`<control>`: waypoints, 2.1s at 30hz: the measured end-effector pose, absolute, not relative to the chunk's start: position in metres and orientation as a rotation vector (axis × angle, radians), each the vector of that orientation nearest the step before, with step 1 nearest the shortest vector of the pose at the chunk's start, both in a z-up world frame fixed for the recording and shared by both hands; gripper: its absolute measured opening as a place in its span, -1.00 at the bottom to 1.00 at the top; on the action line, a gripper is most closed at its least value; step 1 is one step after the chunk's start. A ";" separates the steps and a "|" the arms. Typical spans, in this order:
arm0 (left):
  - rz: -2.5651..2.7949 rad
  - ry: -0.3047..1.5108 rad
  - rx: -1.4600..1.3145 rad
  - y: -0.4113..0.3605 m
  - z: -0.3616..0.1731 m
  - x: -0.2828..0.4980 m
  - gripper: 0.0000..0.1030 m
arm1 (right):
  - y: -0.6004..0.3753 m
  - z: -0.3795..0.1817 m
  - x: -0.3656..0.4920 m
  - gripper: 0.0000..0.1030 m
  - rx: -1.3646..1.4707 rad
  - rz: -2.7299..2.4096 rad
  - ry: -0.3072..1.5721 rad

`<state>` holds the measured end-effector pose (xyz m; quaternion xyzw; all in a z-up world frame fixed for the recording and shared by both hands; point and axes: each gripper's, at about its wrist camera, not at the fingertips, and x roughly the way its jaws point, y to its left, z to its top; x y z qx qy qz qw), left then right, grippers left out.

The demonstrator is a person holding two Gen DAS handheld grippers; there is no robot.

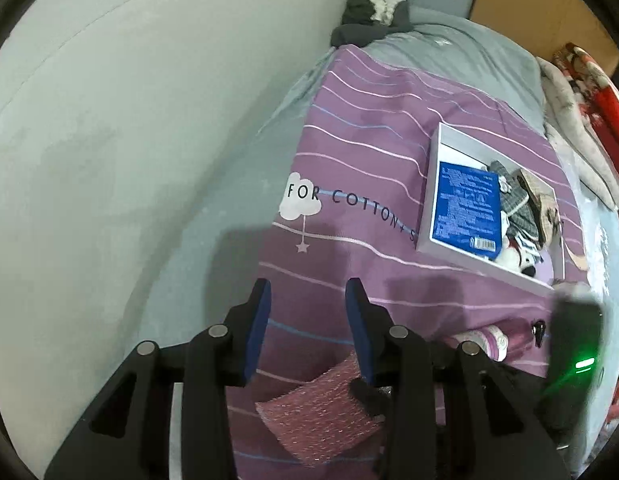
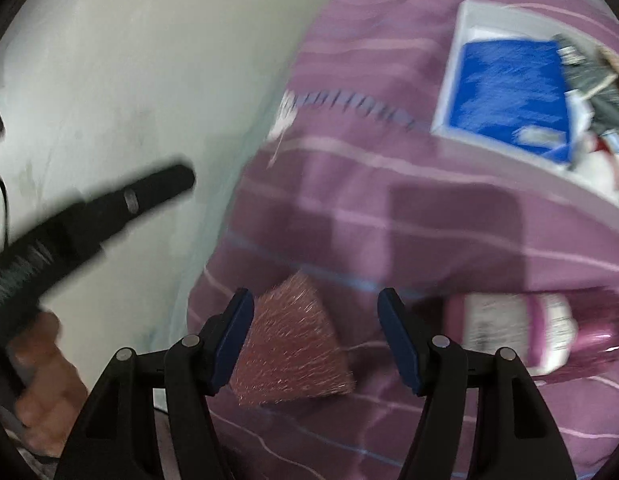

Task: Organize soft objects
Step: 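Grasp the pink glitter sponge with the right tool, then carry the pink sponge over the box and release it on the blue packet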

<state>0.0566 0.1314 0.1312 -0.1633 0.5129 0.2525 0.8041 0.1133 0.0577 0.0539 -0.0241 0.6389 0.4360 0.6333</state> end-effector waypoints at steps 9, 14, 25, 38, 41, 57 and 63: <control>0.662 1.056 -0.402 0.157 0.141 0.029 -0.22 | 0.092 0.023 0.085 -0.08 -0.182 1.022 1.548; 0.635 1.049 -0.425 0.160 0.139 0.027 -0.22 | 0.089 0.027 0.095 -0.68 -0.100 1.039 1.532; 0.480 1.083 -0.500 0.158 0.113 0.052 -0.22 | 0.035 0.055 0.146 -0.77 0.254 0.909 1.347; 0.318 1.127 -0.698 0.152 0.076 0.084 -0.22 | -0.016 0.072 0.172 -0.78 0.376 0.821 1.229; 0.289 1.147 -0.688 0.144 0.073 0.090 -0.17 | -0.026 0.075 0.173 -0.78 0.380 0.821 1.228; 0.210 1.096 -0.545 0.096 0.071 0.127 -0.14 | -0.059 0.089 0.187 -0.85 0.475 0.742 1.154; 0.236 1.060 -0.511 0.095 0.076 0.129 -0.14 | -0.073 0.096 0.194 -0.94 0.512 0.730 1.125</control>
